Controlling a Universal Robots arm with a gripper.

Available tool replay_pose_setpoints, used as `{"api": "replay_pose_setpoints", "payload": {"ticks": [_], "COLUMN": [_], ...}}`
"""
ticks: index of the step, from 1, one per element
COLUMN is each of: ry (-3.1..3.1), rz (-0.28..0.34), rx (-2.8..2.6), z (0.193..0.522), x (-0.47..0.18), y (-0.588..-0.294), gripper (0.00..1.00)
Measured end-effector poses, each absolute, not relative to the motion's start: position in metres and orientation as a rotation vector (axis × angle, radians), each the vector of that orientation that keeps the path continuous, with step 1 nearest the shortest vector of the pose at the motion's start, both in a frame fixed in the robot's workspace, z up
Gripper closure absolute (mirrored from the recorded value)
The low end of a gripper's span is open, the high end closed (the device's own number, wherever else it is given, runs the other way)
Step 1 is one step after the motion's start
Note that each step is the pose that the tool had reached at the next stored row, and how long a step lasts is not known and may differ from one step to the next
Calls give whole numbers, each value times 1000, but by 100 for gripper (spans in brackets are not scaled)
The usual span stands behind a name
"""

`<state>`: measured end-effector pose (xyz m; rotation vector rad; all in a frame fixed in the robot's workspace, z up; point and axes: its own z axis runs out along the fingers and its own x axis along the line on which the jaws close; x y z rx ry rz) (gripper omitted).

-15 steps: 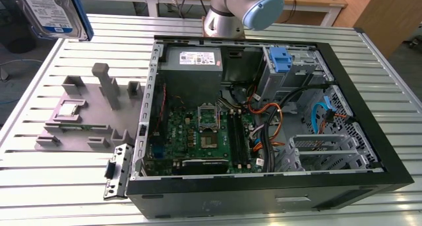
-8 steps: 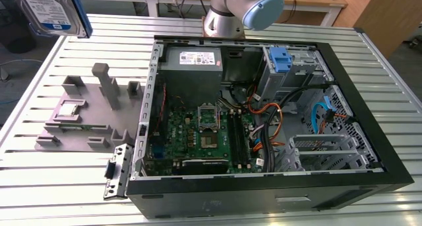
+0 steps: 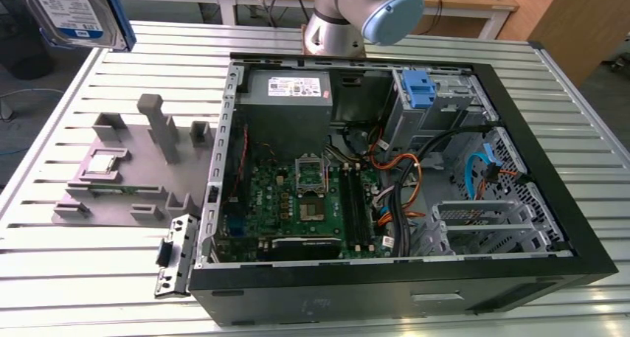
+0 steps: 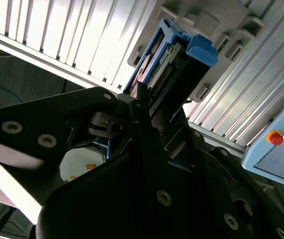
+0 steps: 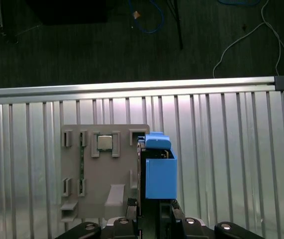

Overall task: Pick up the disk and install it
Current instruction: 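Pick up the disk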

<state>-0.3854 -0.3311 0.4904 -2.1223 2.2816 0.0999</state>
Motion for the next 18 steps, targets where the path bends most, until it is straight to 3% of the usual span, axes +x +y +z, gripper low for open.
{"api": "replay_pose_setpoints", "payload": {"ticks": [18], "ry": [2282], "rz": [100], "rx": [-2122], "z": [491], "x": [-378], "y": [-331], "gripper": [65]}}
